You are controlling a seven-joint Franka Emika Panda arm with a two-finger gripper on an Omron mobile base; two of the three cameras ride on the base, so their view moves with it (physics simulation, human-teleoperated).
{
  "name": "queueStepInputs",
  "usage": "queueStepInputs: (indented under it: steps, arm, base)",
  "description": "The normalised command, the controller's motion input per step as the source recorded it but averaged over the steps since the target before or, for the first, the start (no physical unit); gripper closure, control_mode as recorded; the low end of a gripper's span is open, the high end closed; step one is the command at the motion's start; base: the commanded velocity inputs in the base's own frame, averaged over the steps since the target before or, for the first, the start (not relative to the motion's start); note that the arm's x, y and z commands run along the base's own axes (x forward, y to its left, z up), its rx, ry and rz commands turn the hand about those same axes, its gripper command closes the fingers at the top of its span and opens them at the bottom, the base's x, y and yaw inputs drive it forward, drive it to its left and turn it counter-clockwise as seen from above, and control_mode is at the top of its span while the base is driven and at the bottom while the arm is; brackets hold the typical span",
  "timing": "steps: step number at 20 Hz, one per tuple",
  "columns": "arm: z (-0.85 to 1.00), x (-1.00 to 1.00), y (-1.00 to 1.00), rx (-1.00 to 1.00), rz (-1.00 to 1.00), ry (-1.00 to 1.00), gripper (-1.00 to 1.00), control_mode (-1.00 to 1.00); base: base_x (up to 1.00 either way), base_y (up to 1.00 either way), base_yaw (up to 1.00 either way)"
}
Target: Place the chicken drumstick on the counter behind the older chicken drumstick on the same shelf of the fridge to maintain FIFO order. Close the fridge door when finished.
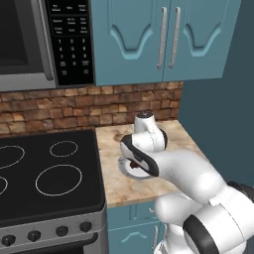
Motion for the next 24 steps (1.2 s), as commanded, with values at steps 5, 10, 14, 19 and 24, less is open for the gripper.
queueStepInputs:
  steps: [5,10,14,19,24]
  arm:
    - [-0.01,0.01,-0.12,0.03,-0.03,0.00,-1.00,-1.00]
    - [-0.01,0.17,-0.16,0.09,0.00,-0.02,-1.00,-1.00]
    - [0.00,0.47,-0.01,0.10,0.00,0.00,-1.00,-1.00]
    - [-0.02,0.54,0.00,0.06,-0.03,0.00,-1.00,-1.00]
    - [-0.20,0.25,0.01,0.00,-0.05,0.01,-1.00,-1.00]
  base:
    - [0.00,0.00,0.00]
    - [0.00,0.00,0.00]
    - [0.00,0.00,0.00]
    - [0.00,0.00,0.00]
    - [0.00,0.00,0.00]
